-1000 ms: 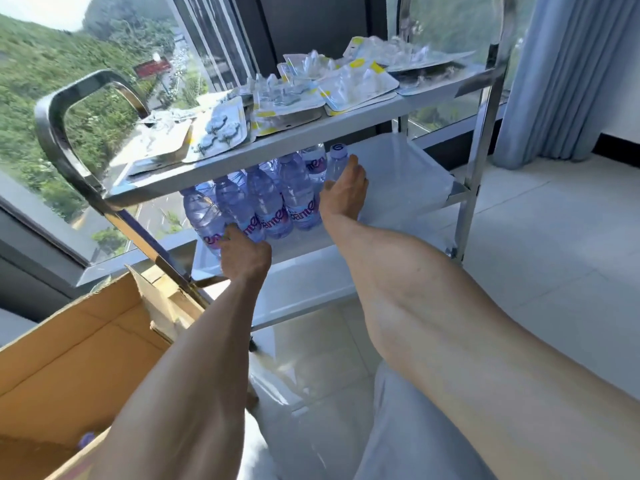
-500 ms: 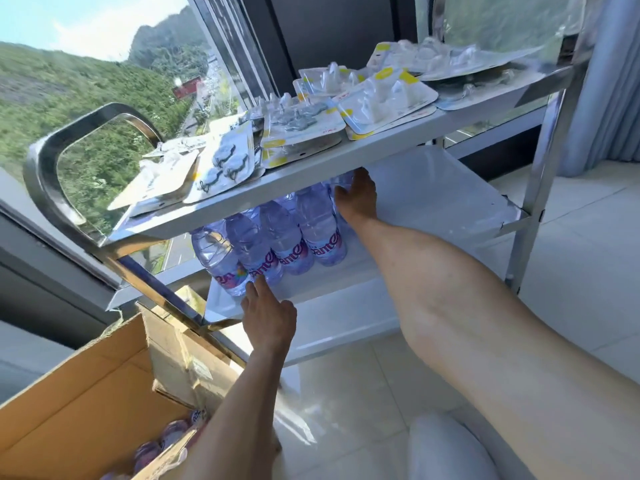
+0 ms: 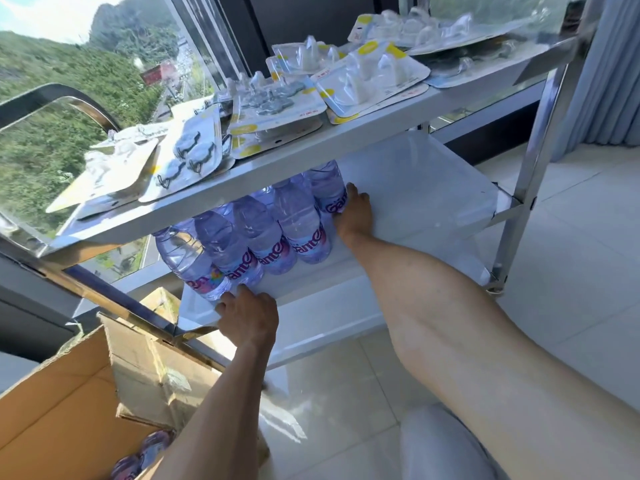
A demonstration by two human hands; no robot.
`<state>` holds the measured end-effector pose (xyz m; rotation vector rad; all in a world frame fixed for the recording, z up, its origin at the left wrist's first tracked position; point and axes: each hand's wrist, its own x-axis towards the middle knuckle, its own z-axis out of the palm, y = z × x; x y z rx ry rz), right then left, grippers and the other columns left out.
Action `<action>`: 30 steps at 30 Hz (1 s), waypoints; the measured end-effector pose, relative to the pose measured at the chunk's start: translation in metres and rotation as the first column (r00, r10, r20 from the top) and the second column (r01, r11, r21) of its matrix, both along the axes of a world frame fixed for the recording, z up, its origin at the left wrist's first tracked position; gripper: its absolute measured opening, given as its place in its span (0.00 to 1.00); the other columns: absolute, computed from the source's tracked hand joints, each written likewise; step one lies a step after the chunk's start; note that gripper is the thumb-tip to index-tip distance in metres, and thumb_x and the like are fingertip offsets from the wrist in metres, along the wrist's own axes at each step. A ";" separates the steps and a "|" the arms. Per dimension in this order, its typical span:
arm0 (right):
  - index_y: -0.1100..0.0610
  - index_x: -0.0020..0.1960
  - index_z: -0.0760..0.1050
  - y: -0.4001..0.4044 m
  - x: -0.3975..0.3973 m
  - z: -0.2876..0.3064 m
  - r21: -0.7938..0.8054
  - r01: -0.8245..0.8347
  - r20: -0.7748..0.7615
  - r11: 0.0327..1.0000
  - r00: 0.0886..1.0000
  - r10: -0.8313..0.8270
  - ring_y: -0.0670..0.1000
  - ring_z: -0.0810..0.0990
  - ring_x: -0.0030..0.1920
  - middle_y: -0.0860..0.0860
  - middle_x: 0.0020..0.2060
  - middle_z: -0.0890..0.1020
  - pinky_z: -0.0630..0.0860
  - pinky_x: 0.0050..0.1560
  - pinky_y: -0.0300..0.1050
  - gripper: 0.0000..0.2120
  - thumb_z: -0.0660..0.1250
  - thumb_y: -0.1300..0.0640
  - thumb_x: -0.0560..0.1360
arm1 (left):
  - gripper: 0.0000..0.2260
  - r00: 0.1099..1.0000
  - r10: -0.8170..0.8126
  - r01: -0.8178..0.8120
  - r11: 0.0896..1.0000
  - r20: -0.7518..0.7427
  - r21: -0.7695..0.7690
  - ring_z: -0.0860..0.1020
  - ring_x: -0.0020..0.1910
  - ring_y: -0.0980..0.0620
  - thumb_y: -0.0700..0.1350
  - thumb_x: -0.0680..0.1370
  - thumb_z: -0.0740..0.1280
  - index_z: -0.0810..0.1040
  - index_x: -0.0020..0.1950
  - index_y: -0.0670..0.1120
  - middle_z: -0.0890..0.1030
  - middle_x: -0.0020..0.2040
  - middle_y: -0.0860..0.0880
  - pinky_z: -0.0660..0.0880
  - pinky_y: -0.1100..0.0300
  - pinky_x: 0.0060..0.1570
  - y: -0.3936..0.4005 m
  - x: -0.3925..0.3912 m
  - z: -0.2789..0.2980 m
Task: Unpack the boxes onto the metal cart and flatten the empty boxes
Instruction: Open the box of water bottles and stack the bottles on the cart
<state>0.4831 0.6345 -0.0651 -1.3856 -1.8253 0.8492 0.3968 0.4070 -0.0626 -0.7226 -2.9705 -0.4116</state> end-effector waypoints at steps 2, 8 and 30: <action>0.60 0.64 0.69 0.002 -0.001 -0.006 0.009 0.018 0.004 1.000 1.000 -0.018 0.61 0.76 0.58 0.61 0.58 0.76 0.72 0.54 0.48 0.21 0.68 0.59 0.73 | 0.15 0.998 -0.014 0.012 0.999 -0.058 -0.048 0.72 0.59 0.38 0.50 0.78 0.57 0.74 0.60 0.44 0.76 0.59 0.41 0.71 0.43 0.58 0.000 -0.005 -0.002; 0.60 0.61 0.70 0.002 -0.015 0.002 -0.027 0.077 -0.029 0.997 0.997 -0.078 0.60 0.77 0.59 0.59 0.59 0.78 0.73 0.55 0.49 0.16 0.65 0.59 0.74 | 0.14 0.995 0.067 -0.066 0.998 -0.074 0.020 0.75 0.55 0.39 0.49 0.77 0.60 0.80 0.54 0.44 0.79 0.54 0.43 0.73 0.44 0.55 0.002 -0.014 0.001; 0.54 0.67 0.64 -0.070 0.033 0.034 -0.041 0.203 0.217 0.978 0.958 -0.190 0.60 0.76 0.60 0.57 0.58 0.77 0.71 0.55 0.51 0.22 0.64 0.55 0.74 | 0.30 0.985 0.115 -0.135 0.979 0.127 0.156 0.68 0.64 0.36 0.57 0.72 0.68 0.62 0.69 0.49 0.67 0.64 0.39 0.68 0.42 0.60 -0.029 0.000 0.011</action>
